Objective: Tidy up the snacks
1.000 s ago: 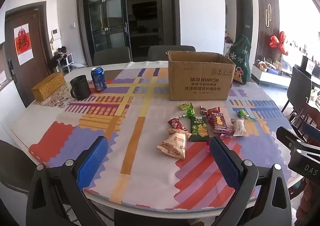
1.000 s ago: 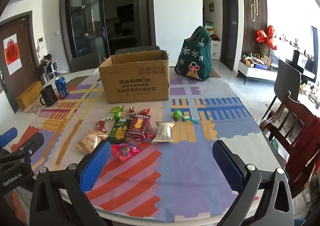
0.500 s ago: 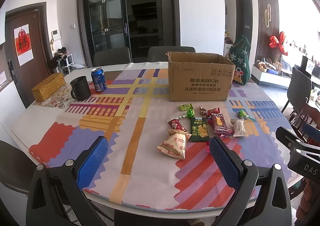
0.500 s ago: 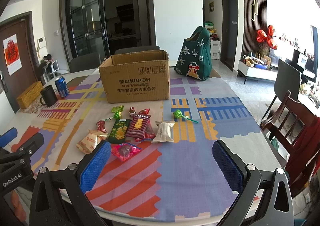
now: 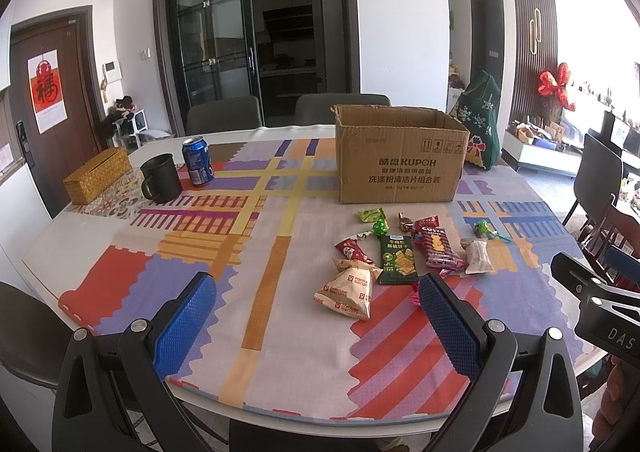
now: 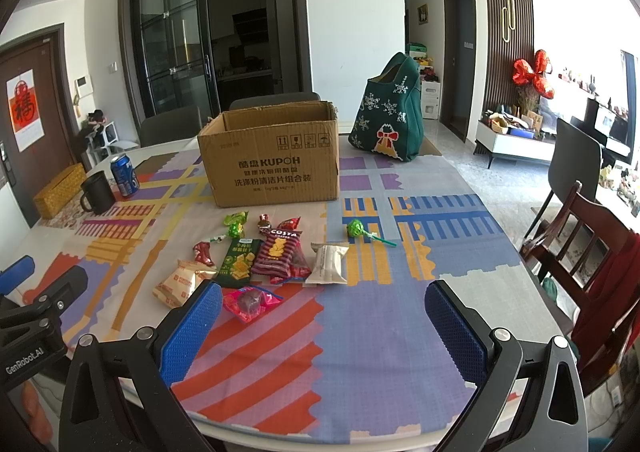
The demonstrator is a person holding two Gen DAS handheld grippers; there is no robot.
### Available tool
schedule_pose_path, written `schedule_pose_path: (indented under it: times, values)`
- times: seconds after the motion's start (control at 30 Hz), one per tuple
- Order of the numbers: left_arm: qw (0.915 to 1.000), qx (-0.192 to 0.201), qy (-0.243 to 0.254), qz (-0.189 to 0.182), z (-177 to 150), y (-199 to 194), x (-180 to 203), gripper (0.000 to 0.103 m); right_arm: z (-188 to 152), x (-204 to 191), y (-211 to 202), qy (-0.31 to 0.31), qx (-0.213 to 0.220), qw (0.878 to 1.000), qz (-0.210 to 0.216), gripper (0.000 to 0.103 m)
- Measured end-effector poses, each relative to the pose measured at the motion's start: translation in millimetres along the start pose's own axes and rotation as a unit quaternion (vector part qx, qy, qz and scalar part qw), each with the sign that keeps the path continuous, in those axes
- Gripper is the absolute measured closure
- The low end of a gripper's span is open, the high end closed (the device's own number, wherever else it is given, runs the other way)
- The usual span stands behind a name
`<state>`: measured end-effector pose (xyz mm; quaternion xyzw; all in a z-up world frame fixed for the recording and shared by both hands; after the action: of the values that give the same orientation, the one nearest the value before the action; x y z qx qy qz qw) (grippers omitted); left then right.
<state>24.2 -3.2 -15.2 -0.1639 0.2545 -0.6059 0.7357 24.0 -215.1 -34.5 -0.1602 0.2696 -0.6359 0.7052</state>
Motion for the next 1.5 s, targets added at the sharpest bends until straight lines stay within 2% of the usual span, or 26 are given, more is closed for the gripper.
schedule_pose_path:
  times: [1.5]
  values:
    - [1.0,-0.001,-0.002,-0.003,-1.3,0.2,0.0,0.0,1.5,-0.9,3.5,-0.001,-0.003,1.0,0.0,0.0]
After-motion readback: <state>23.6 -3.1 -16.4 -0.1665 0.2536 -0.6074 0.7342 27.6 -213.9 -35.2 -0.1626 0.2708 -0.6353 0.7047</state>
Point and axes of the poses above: each gripper's, at about its wrist camera, not at the fingertips, and y roughly the way its jaws point, x to its right, z to its top, the point moved 3 cm from there along y, roughly the way its jaws point, and after that the axes turned 13 degrees about z, right-handed, at the moved point
